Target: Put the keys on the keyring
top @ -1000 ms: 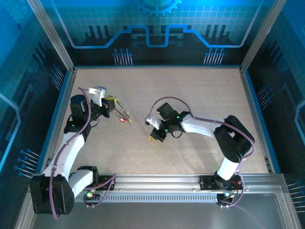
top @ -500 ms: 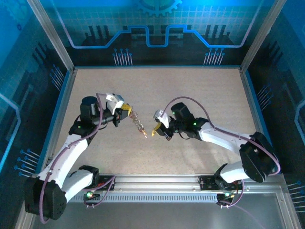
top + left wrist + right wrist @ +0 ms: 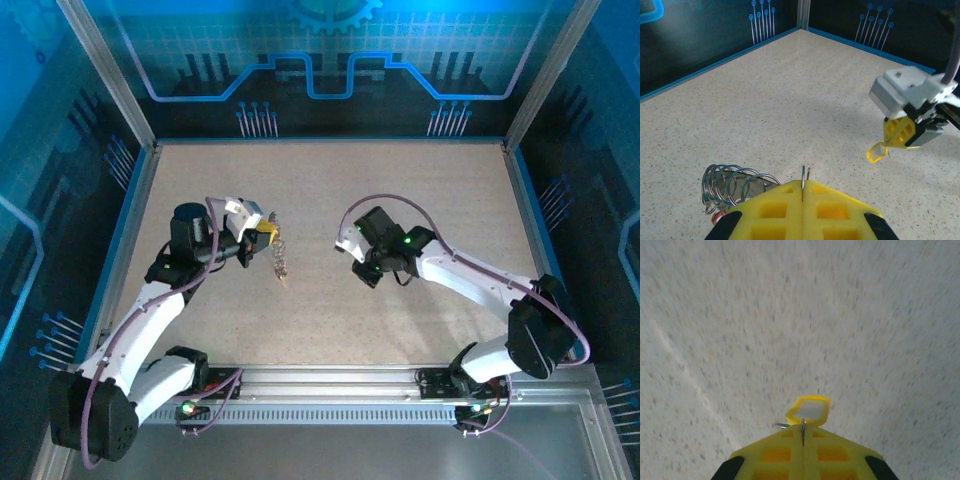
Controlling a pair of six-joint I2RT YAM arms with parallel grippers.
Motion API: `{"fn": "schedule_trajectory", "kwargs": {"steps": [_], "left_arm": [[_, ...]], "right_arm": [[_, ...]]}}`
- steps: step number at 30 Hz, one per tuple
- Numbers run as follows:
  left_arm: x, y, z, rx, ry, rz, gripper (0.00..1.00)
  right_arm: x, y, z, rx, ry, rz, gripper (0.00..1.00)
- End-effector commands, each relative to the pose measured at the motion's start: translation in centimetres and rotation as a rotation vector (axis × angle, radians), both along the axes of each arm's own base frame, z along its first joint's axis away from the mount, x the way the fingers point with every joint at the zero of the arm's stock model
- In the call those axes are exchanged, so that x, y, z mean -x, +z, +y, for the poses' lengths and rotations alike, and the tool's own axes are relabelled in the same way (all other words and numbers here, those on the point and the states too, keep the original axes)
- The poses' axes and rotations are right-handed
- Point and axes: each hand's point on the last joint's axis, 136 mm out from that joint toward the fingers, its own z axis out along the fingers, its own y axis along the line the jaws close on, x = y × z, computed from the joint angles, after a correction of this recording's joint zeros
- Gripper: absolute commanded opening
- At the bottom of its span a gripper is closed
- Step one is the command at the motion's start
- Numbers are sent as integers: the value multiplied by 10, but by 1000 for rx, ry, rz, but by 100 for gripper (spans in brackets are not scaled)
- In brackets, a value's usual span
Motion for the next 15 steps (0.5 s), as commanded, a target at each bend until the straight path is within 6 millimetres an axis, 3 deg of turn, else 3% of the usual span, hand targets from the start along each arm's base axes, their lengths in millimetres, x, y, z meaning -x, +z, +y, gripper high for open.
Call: {"fn": "schedule_trajectory", "kwargs": {"steps": [1,8,15], "left_arm": [[-2,29,-3,19,-10,-77,0],[-1,29,-2,19,-4,-81,0],[0,31,-1,21,-2,-86,0]], "right_arm": [[16,-19,-21,136,-3,93,0],[18,-43,-22,217,42,170,0],[4,-52,3,152,62,171,0]]}}
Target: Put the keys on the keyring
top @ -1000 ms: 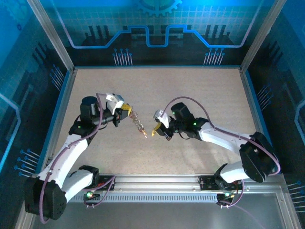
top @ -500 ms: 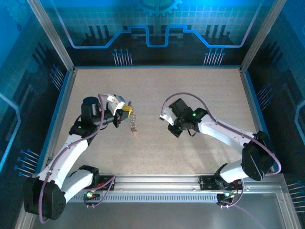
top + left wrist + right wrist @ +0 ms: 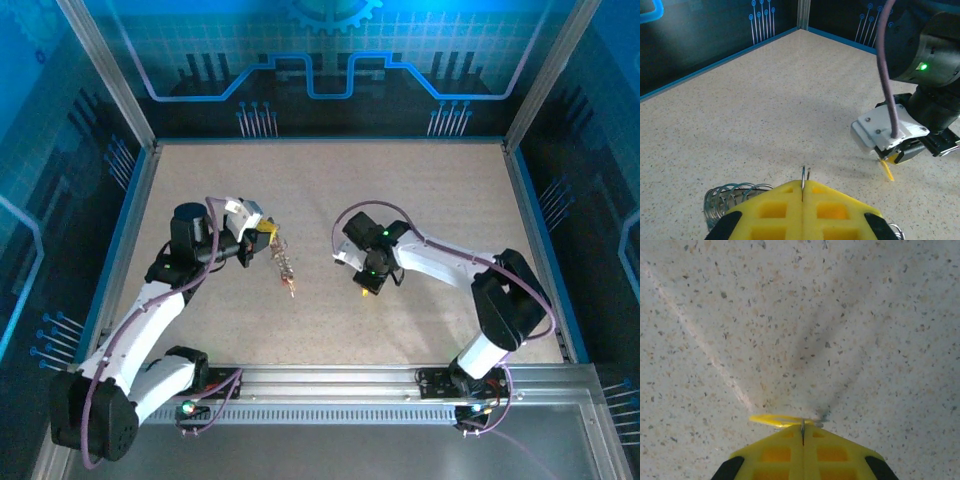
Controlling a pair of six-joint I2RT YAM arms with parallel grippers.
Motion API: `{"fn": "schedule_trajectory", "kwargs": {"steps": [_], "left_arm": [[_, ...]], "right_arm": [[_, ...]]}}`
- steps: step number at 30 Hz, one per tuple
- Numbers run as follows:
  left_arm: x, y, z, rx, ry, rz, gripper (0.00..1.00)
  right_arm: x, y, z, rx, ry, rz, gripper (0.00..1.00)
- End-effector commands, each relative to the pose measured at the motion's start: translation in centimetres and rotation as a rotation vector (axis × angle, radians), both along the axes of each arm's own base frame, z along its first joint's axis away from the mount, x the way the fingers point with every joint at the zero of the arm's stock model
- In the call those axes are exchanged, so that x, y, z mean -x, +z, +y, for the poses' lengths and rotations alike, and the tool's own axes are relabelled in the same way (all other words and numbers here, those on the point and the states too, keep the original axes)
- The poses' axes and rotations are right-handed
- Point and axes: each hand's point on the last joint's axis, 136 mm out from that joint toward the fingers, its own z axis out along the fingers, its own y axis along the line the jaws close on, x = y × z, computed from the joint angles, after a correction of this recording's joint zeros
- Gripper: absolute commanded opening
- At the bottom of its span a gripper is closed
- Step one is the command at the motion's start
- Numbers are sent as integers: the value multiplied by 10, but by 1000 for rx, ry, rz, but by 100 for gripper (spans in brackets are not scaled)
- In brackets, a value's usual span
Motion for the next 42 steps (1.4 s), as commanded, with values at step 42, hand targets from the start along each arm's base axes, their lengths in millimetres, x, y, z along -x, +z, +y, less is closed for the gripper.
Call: {"fn": "schedule_trajectory", "kwargs": {"steps": [42], "left_arm": [[3,37,1,15,11,-115,0]], "right_arm": [[-16,-9,39,-270,31,165,25]]}}
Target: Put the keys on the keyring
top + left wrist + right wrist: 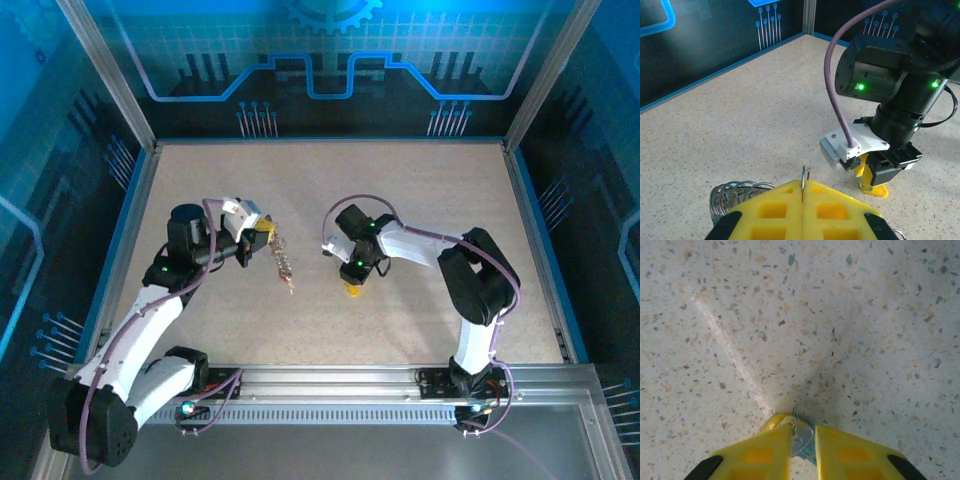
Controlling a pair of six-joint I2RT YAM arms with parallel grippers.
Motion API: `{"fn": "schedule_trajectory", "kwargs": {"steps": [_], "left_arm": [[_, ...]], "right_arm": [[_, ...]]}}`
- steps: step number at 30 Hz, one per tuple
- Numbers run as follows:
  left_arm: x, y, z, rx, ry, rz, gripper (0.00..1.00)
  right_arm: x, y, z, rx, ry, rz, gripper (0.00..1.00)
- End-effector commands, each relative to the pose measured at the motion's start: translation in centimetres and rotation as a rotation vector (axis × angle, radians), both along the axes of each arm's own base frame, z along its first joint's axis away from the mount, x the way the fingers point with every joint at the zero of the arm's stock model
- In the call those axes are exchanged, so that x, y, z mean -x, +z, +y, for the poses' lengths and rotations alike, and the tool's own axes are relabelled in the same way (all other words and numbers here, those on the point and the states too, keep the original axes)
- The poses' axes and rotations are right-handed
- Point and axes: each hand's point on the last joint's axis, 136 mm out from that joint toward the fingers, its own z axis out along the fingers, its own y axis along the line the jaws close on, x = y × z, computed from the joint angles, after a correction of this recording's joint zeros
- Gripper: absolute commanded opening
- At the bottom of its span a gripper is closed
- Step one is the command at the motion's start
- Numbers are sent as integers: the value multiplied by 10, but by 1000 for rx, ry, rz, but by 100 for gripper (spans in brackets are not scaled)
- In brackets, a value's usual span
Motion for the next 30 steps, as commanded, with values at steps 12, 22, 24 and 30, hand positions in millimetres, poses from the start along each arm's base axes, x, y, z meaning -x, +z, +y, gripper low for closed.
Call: {"fn": "schedule_trajectory", "kwargs": {"steps": [12,22,24,30], "left_arm": [[2,30,-1,10,-7,-89,0],[3,31,-1,5,-8,-96,0],[3,31,-1,5,-9,-94,0],[3,29,-1,7,-8,-90,0]], "right_arm": [[20,6,9,-154,-132,301,32],[15,-6,-1,-71,-166,263,32],[13,-6,-2,-64,-171,255,32],[5,6,-1,-108,-214,226,33]]}}
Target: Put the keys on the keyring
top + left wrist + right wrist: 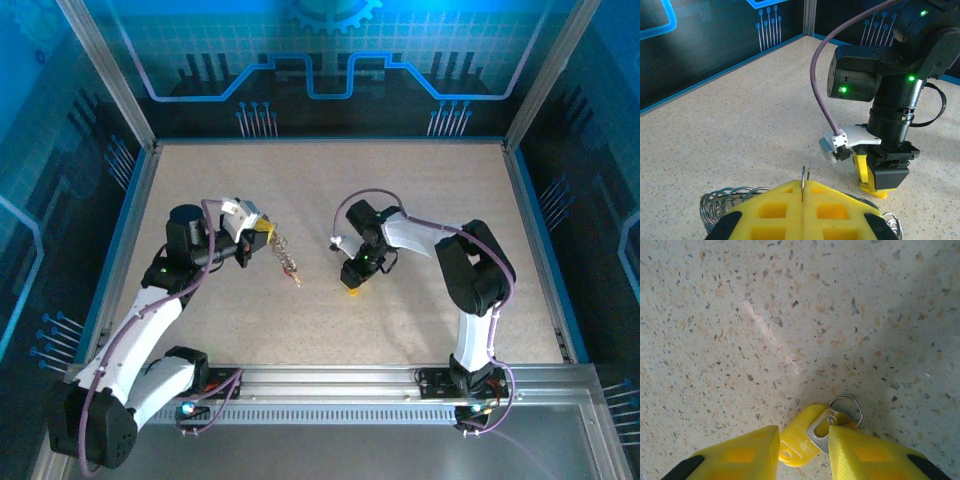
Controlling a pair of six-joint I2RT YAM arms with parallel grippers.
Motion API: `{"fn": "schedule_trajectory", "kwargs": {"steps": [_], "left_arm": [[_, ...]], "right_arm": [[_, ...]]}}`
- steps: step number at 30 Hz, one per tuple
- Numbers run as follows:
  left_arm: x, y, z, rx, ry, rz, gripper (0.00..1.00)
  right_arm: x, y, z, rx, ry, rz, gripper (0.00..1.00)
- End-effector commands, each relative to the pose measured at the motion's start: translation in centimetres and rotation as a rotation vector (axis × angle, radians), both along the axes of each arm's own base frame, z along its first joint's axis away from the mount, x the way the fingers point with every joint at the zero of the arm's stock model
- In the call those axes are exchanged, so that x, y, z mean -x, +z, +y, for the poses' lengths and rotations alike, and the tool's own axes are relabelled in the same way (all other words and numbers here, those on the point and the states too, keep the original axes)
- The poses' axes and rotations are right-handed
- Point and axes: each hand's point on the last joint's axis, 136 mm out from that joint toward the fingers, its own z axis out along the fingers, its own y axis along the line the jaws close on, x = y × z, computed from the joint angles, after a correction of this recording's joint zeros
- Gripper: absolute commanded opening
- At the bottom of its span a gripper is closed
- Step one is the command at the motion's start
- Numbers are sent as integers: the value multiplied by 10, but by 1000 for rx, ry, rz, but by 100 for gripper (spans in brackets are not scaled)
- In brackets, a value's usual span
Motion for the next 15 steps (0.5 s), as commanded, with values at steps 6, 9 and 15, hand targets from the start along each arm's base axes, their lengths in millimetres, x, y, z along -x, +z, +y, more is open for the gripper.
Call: {"fn": "schedule_trajectory", "kwargs": {"steps": [6,9,15], "left_arm": [[1,27,-1,5,-9,-84,0],[1,27,-1,4,-10,-84,0],[1,26,-2,7,-12,-79,0]], "right_arm": [[-18,34,-3,-67,-132,-47,36],[-20,39,-4,-84,-169,-48,37],[-19,25,-4,-69,-185,-7,36]]}}
